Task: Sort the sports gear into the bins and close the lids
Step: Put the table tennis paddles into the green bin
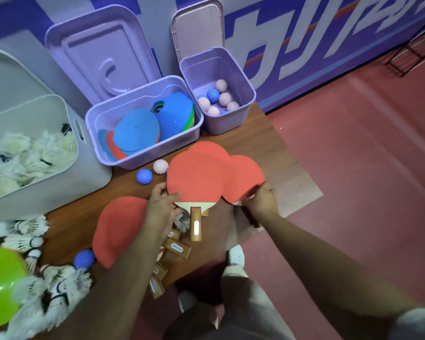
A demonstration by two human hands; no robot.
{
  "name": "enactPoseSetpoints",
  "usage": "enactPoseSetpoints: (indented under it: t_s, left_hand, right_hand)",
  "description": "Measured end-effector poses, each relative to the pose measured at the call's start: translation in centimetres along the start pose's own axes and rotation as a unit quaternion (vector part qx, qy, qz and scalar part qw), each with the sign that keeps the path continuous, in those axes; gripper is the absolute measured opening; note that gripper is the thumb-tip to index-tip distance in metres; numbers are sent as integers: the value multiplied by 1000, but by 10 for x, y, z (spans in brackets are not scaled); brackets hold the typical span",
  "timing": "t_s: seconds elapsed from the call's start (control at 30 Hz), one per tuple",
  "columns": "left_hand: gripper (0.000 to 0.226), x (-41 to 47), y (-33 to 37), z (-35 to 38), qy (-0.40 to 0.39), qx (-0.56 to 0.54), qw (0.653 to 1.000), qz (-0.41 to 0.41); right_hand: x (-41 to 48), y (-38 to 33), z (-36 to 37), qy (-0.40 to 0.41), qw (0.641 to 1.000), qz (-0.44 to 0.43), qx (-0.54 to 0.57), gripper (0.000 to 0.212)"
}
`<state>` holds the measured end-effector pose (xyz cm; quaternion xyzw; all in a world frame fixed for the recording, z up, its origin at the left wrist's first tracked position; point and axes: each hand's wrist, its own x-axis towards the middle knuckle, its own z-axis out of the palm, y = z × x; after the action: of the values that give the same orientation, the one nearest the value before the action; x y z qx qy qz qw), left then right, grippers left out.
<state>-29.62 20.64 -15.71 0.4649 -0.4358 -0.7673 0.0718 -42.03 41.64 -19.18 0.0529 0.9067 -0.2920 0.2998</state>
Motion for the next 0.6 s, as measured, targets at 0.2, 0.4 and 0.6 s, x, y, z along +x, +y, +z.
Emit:
enactPoseSetpoints:
  t_s: [0.2, 0.4, 0.6]
  left_hand:
    - [39, -8, -7, -11, -5, -15, 1000, -9]
    - [41, -20, -1, -24, -16, -14, 1000, 6]
    - [40, -40, 21, -30, -46, -25, 998, 18]
  right_hand:
    - [-6, 1, 11, 31, 990, 59, 127, 62]
    - [-27, 5, -5, 88, 981, 26, 173, 29]
    - [-68, 1, -33, 153, 981, -23, 118, 25]
